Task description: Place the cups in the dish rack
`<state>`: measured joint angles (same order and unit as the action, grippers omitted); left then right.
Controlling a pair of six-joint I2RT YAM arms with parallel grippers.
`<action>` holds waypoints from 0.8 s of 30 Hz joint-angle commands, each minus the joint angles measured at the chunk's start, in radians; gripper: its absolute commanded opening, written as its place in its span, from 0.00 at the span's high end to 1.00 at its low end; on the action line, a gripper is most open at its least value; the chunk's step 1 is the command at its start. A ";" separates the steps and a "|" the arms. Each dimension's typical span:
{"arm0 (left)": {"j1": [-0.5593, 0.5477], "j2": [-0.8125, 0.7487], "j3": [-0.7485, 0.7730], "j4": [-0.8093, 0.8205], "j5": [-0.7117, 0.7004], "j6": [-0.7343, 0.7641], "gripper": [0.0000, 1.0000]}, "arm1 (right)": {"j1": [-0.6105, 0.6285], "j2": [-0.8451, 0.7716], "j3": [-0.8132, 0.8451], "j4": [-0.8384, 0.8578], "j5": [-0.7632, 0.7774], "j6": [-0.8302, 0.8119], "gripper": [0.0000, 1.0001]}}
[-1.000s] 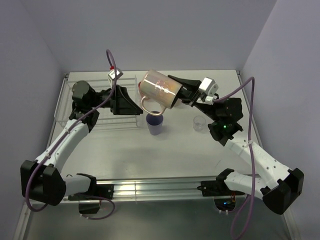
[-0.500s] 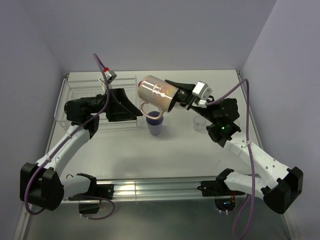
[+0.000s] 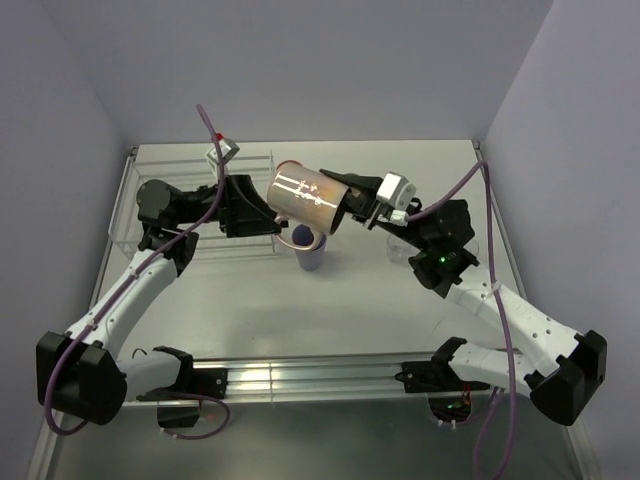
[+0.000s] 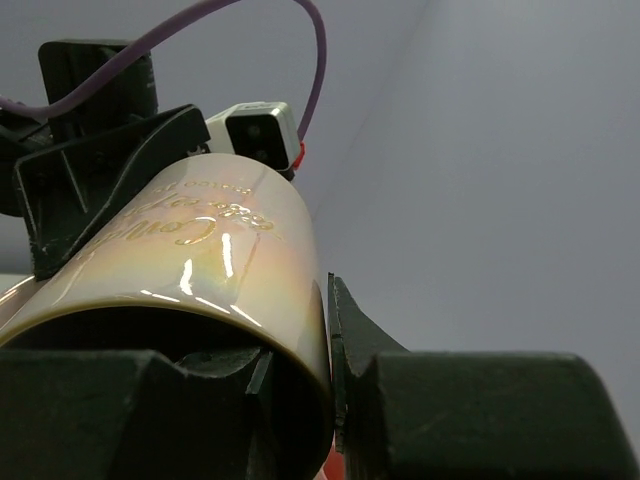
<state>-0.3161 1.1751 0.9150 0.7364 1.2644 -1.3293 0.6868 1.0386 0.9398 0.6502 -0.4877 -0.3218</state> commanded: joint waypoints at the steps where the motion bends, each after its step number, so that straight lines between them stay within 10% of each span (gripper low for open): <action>1: -0.006 -0.032 0.027 0.076 -0.023 -0.027 0.32 | 0.022 -0.022 0.020 0.121 0.015 -0.031 1.00; 24: -0.057 -0.031 0.015 0.031 -0.030 -0.014 0.60 | 0.072 0.043 0.034 0.161 0.024 -0.075 1.00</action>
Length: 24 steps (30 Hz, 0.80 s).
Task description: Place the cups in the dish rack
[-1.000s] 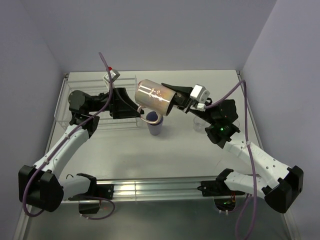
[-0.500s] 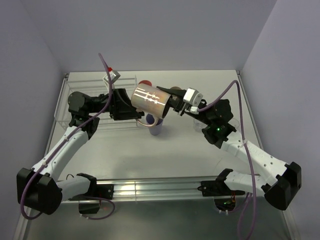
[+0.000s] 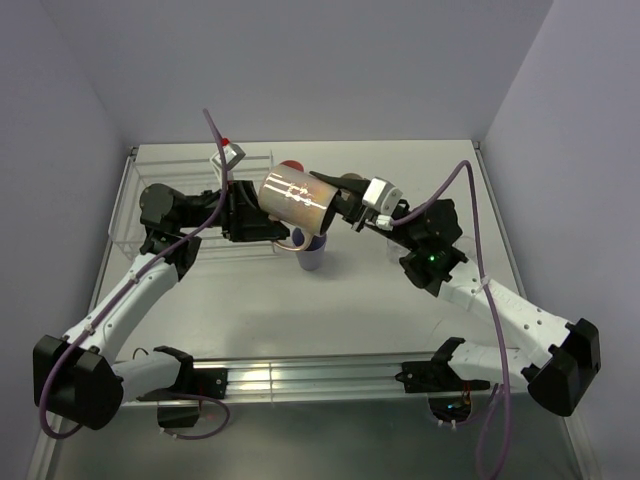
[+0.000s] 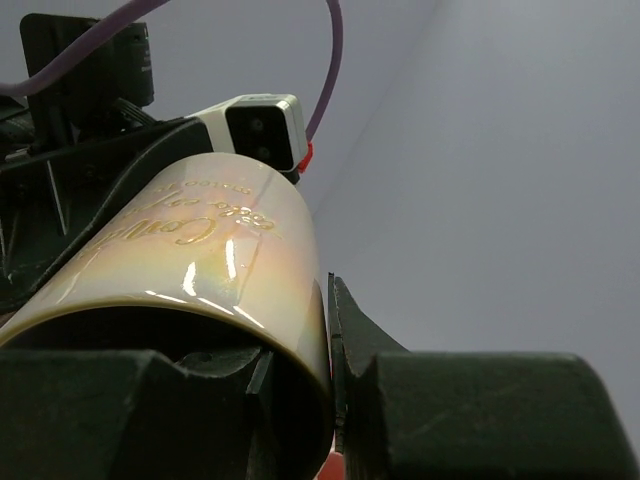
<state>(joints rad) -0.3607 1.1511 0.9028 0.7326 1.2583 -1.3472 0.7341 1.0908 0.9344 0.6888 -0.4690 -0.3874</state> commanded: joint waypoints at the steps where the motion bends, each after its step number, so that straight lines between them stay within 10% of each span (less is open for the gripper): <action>1: -0.011 -0.008 0.027 0.037 -0.026 -0.004 0.66 | 0.027 -0.009 0.038 0.123 0.007 -0.014 1.00; 6: -0.011 -0.011 0.039 0.011 -0.043 0.005 1.00 | 0.033 -0.005 0.038 0.114 0.004 -0.030 1.00; 11: 0.003 -0.021 0.035 -0.001 -0.054 0.026 1.00 | 0.037 0.003 0.034 0.106 0.015 -0.047 1.00; 15: 0.038 -0.039 -0.011 0.102 -0.091 -0.056 1.00 | 0.037 0.004 0.020 0.106 0.044 -0.065 0.70; 24: 0.111 -0.071 -0.030 0.175 -0.126 -0.105 1.00 | 0.036 0.017 0.015 0.126 0.115 -0.070 0.50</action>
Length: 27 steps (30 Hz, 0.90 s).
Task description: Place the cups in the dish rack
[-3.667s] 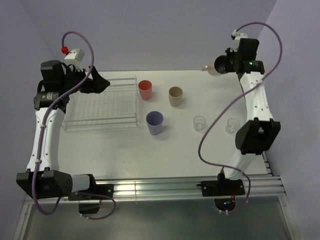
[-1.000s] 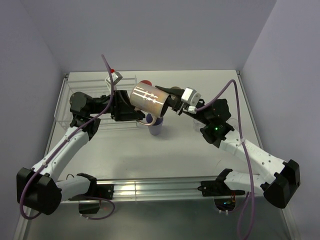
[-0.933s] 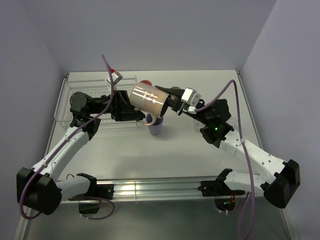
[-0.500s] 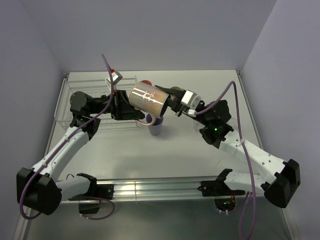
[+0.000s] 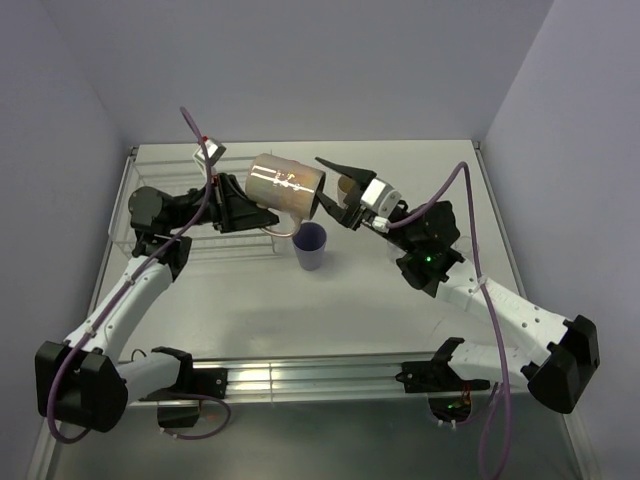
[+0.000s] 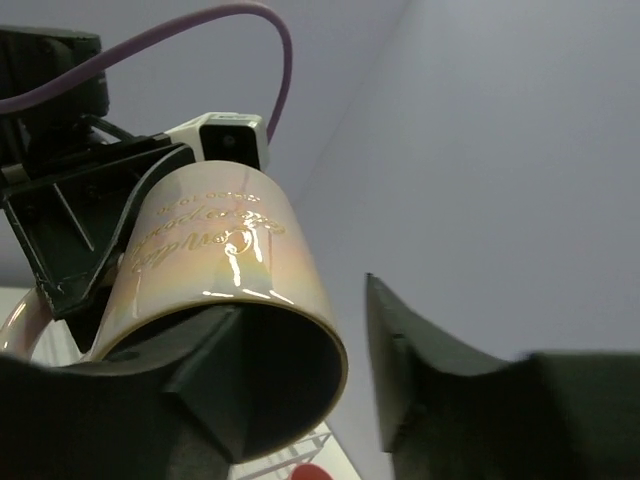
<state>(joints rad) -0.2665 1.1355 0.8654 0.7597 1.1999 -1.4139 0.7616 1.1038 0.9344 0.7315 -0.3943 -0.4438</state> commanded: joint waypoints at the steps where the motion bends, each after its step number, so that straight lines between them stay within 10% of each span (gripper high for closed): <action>1: 0.027 -0.060 0.003 0.159 -0.069 -0.046 1.00 | 0.008 0.007 0.015 0.083 0.047 -0.013 0.44; 7: 0.122 -0.082 -0.022 0.196 -0.082 -0.091 1.00 | 0.001 0.011 0.003 0.074 0.135 -0.036 0.01; 13: 0.236 -0.095 -0.009 0.147 -0.046 -0.048 1.00 | -0.036 -0.024 -0.035 0.017 0.163 -0.049 0.00; 21: 0.481 -0.048 0.184 -0.408 -0.055 0.373 1.00 | -0.071 -0.044 -0.060 -0.020 0.187 -0.022 0.00; 27: 0.644 0.036 0.216 -0.384 -0.111 0.350 1.00 | -0.082 -0.041 -0.066 -0.030 0.187 -0.009 0.00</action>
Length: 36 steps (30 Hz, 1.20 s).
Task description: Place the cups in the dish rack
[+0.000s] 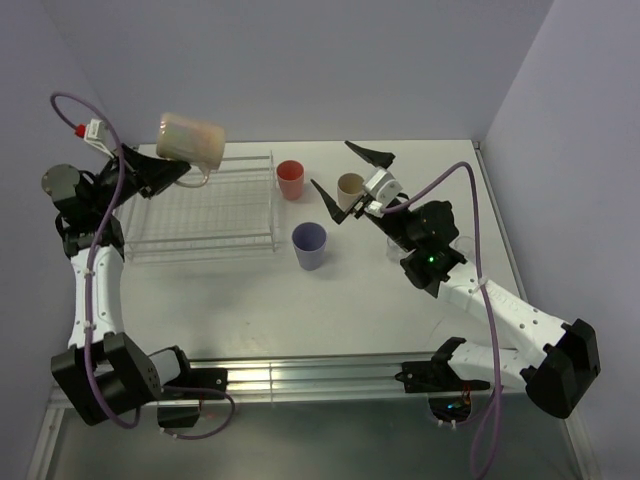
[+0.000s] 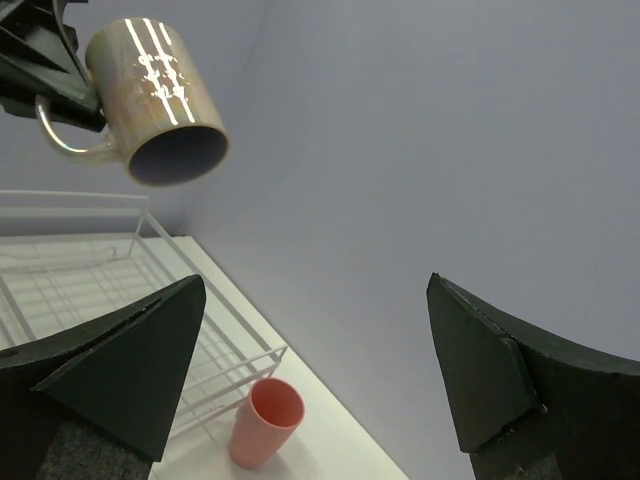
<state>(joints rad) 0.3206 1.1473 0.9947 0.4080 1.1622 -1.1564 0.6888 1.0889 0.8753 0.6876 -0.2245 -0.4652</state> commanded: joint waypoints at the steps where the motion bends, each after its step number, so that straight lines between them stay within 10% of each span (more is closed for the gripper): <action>1: 0.066 0.038 0.117 -0.119 -0.097 0.162 1.00 | -0.011 -0.026 -0.007 0.013 0.017 0.013 0.00; 12: 0.120 0.297 0.554 -0.751 -0.622 0.897 1.00 | -0.017 -0.003 0.053 -0.209 0.117 0.049 0.00; 36: 0.018 0.539 0.565 -0.721 -1.042 1.048 1.00 | -0.140 -0.015 -0.048 -0.217 0.082 0.120 0.00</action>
<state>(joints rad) 0.3428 1.6939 1.5257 -0.4496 0.1875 -0.1234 0.5648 1.0885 0.8402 0.4416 -0.1257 -0.3626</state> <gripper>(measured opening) 0.305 0.997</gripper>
